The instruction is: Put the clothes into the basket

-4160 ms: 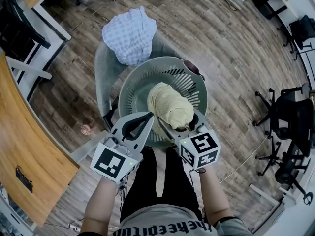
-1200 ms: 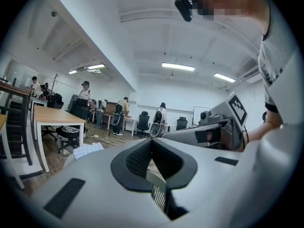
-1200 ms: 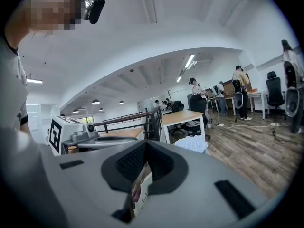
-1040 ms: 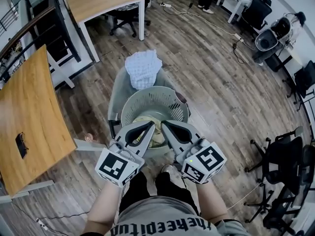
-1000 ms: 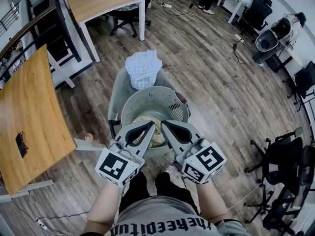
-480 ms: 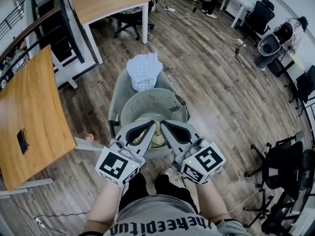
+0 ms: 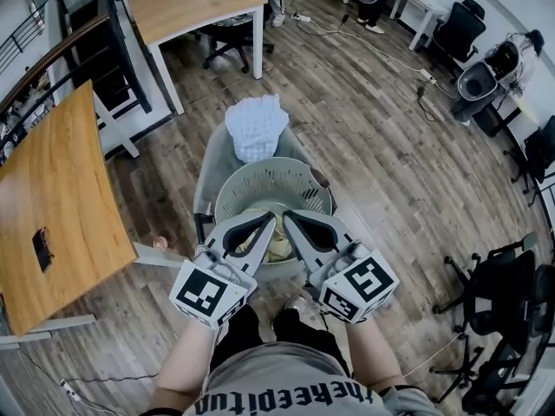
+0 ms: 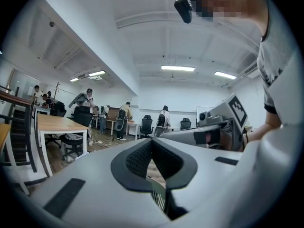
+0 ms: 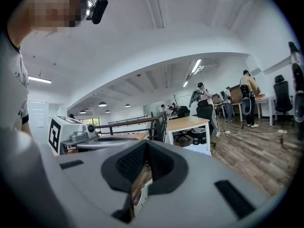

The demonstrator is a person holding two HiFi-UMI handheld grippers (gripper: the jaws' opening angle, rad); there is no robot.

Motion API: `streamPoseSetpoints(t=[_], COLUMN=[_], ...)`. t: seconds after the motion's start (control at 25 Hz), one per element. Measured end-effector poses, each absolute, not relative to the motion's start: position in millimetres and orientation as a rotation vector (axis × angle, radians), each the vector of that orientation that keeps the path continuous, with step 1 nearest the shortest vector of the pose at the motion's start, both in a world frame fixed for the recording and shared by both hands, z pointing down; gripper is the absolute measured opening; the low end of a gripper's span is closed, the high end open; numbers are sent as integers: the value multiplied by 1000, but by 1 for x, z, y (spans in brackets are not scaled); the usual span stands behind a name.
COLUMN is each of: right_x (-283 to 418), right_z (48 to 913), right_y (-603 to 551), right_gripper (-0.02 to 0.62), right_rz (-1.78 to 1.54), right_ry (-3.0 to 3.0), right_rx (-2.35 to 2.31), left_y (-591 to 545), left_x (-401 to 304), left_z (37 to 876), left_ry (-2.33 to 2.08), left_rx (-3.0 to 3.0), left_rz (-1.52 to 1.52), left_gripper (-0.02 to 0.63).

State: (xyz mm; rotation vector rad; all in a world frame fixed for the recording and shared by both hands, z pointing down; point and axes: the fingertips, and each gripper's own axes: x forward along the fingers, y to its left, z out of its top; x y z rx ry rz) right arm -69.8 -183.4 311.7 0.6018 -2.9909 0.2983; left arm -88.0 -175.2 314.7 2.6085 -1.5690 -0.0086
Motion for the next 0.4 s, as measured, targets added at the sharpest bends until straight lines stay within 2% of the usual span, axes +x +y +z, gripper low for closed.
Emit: streamPoseSetpoints(t=[0.4], right_x=[-78], right_z=[313], right_y=[-180], right_gripper=[9], right_rz=[287], right_ry=[-2995], right_rx=[592], left_y=[-172], left_x=[-95], left_z=[313], left_ry=[-1584], left_rx=[2613], left_rz=[-15], left_gripper=[14])
